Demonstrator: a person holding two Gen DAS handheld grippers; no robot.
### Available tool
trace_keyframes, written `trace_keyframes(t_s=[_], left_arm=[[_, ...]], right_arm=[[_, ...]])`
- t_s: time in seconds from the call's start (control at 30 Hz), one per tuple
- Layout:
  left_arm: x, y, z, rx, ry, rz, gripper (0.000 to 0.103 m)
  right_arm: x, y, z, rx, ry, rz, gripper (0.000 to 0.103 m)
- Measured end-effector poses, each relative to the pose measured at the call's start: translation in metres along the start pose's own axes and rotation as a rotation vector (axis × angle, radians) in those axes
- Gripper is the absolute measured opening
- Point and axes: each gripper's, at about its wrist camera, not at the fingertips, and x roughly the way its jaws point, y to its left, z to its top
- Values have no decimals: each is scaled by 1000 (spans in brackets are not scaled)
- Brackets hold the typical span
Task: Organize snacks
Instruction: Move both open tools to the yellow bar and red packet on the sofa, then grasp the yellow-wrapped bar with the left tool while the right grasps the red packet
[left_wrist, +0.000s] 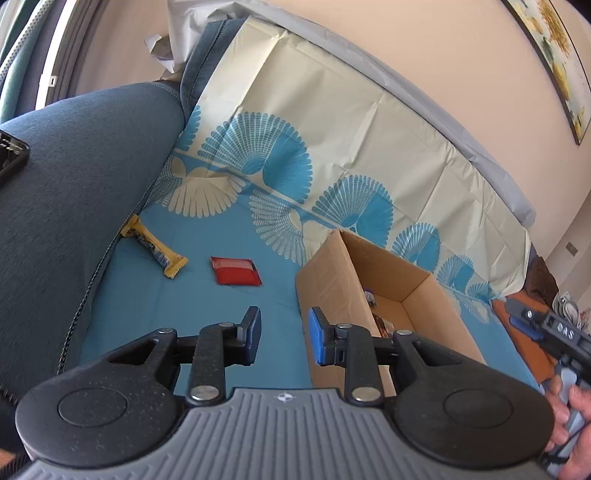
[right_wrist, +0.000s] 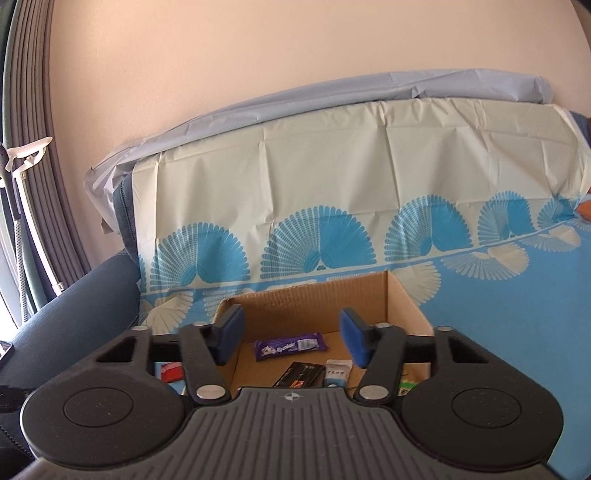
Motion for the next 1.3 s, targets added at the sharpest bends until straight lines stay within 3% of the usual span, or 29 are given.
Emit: trace_keyframes(t_s=[0.1, 0.47, 0.63, 0.87, 0.93, 1.0, 1.03, 1.3], left_arm=[[20, 11, 10, -32, 7, 9, 30], [87, 46, 27, -239, -1, 67, 32], [104, 60, 31, -312, -38, 170, 35], [132, 85, 34, -401, 4, 303, 35], [138, 88, 35, -414, 3, 323, 40], [144, 90, 39, -420, -1, 352, 55], [148, 91, 40, -423, -5, 365, 57], [187, 96, 56, -397, 20, 477, 62]], right_arm=[[5, 1, 1, 5, 15, 15, 40], [22, -4, 2, 43, 66, 39, 38], [31, -3, 3, 36, 102, 43, 38], [45, -2, 3, 48, 140, 34, 39], [47, 0, 3, 39, 142, 31, 39], [46, 3, 2, 27, 135, 28, 39], [46, 3, 2, 22, 132, 24, 40], [56, 9, 2, -22, 170, -24, 45]])
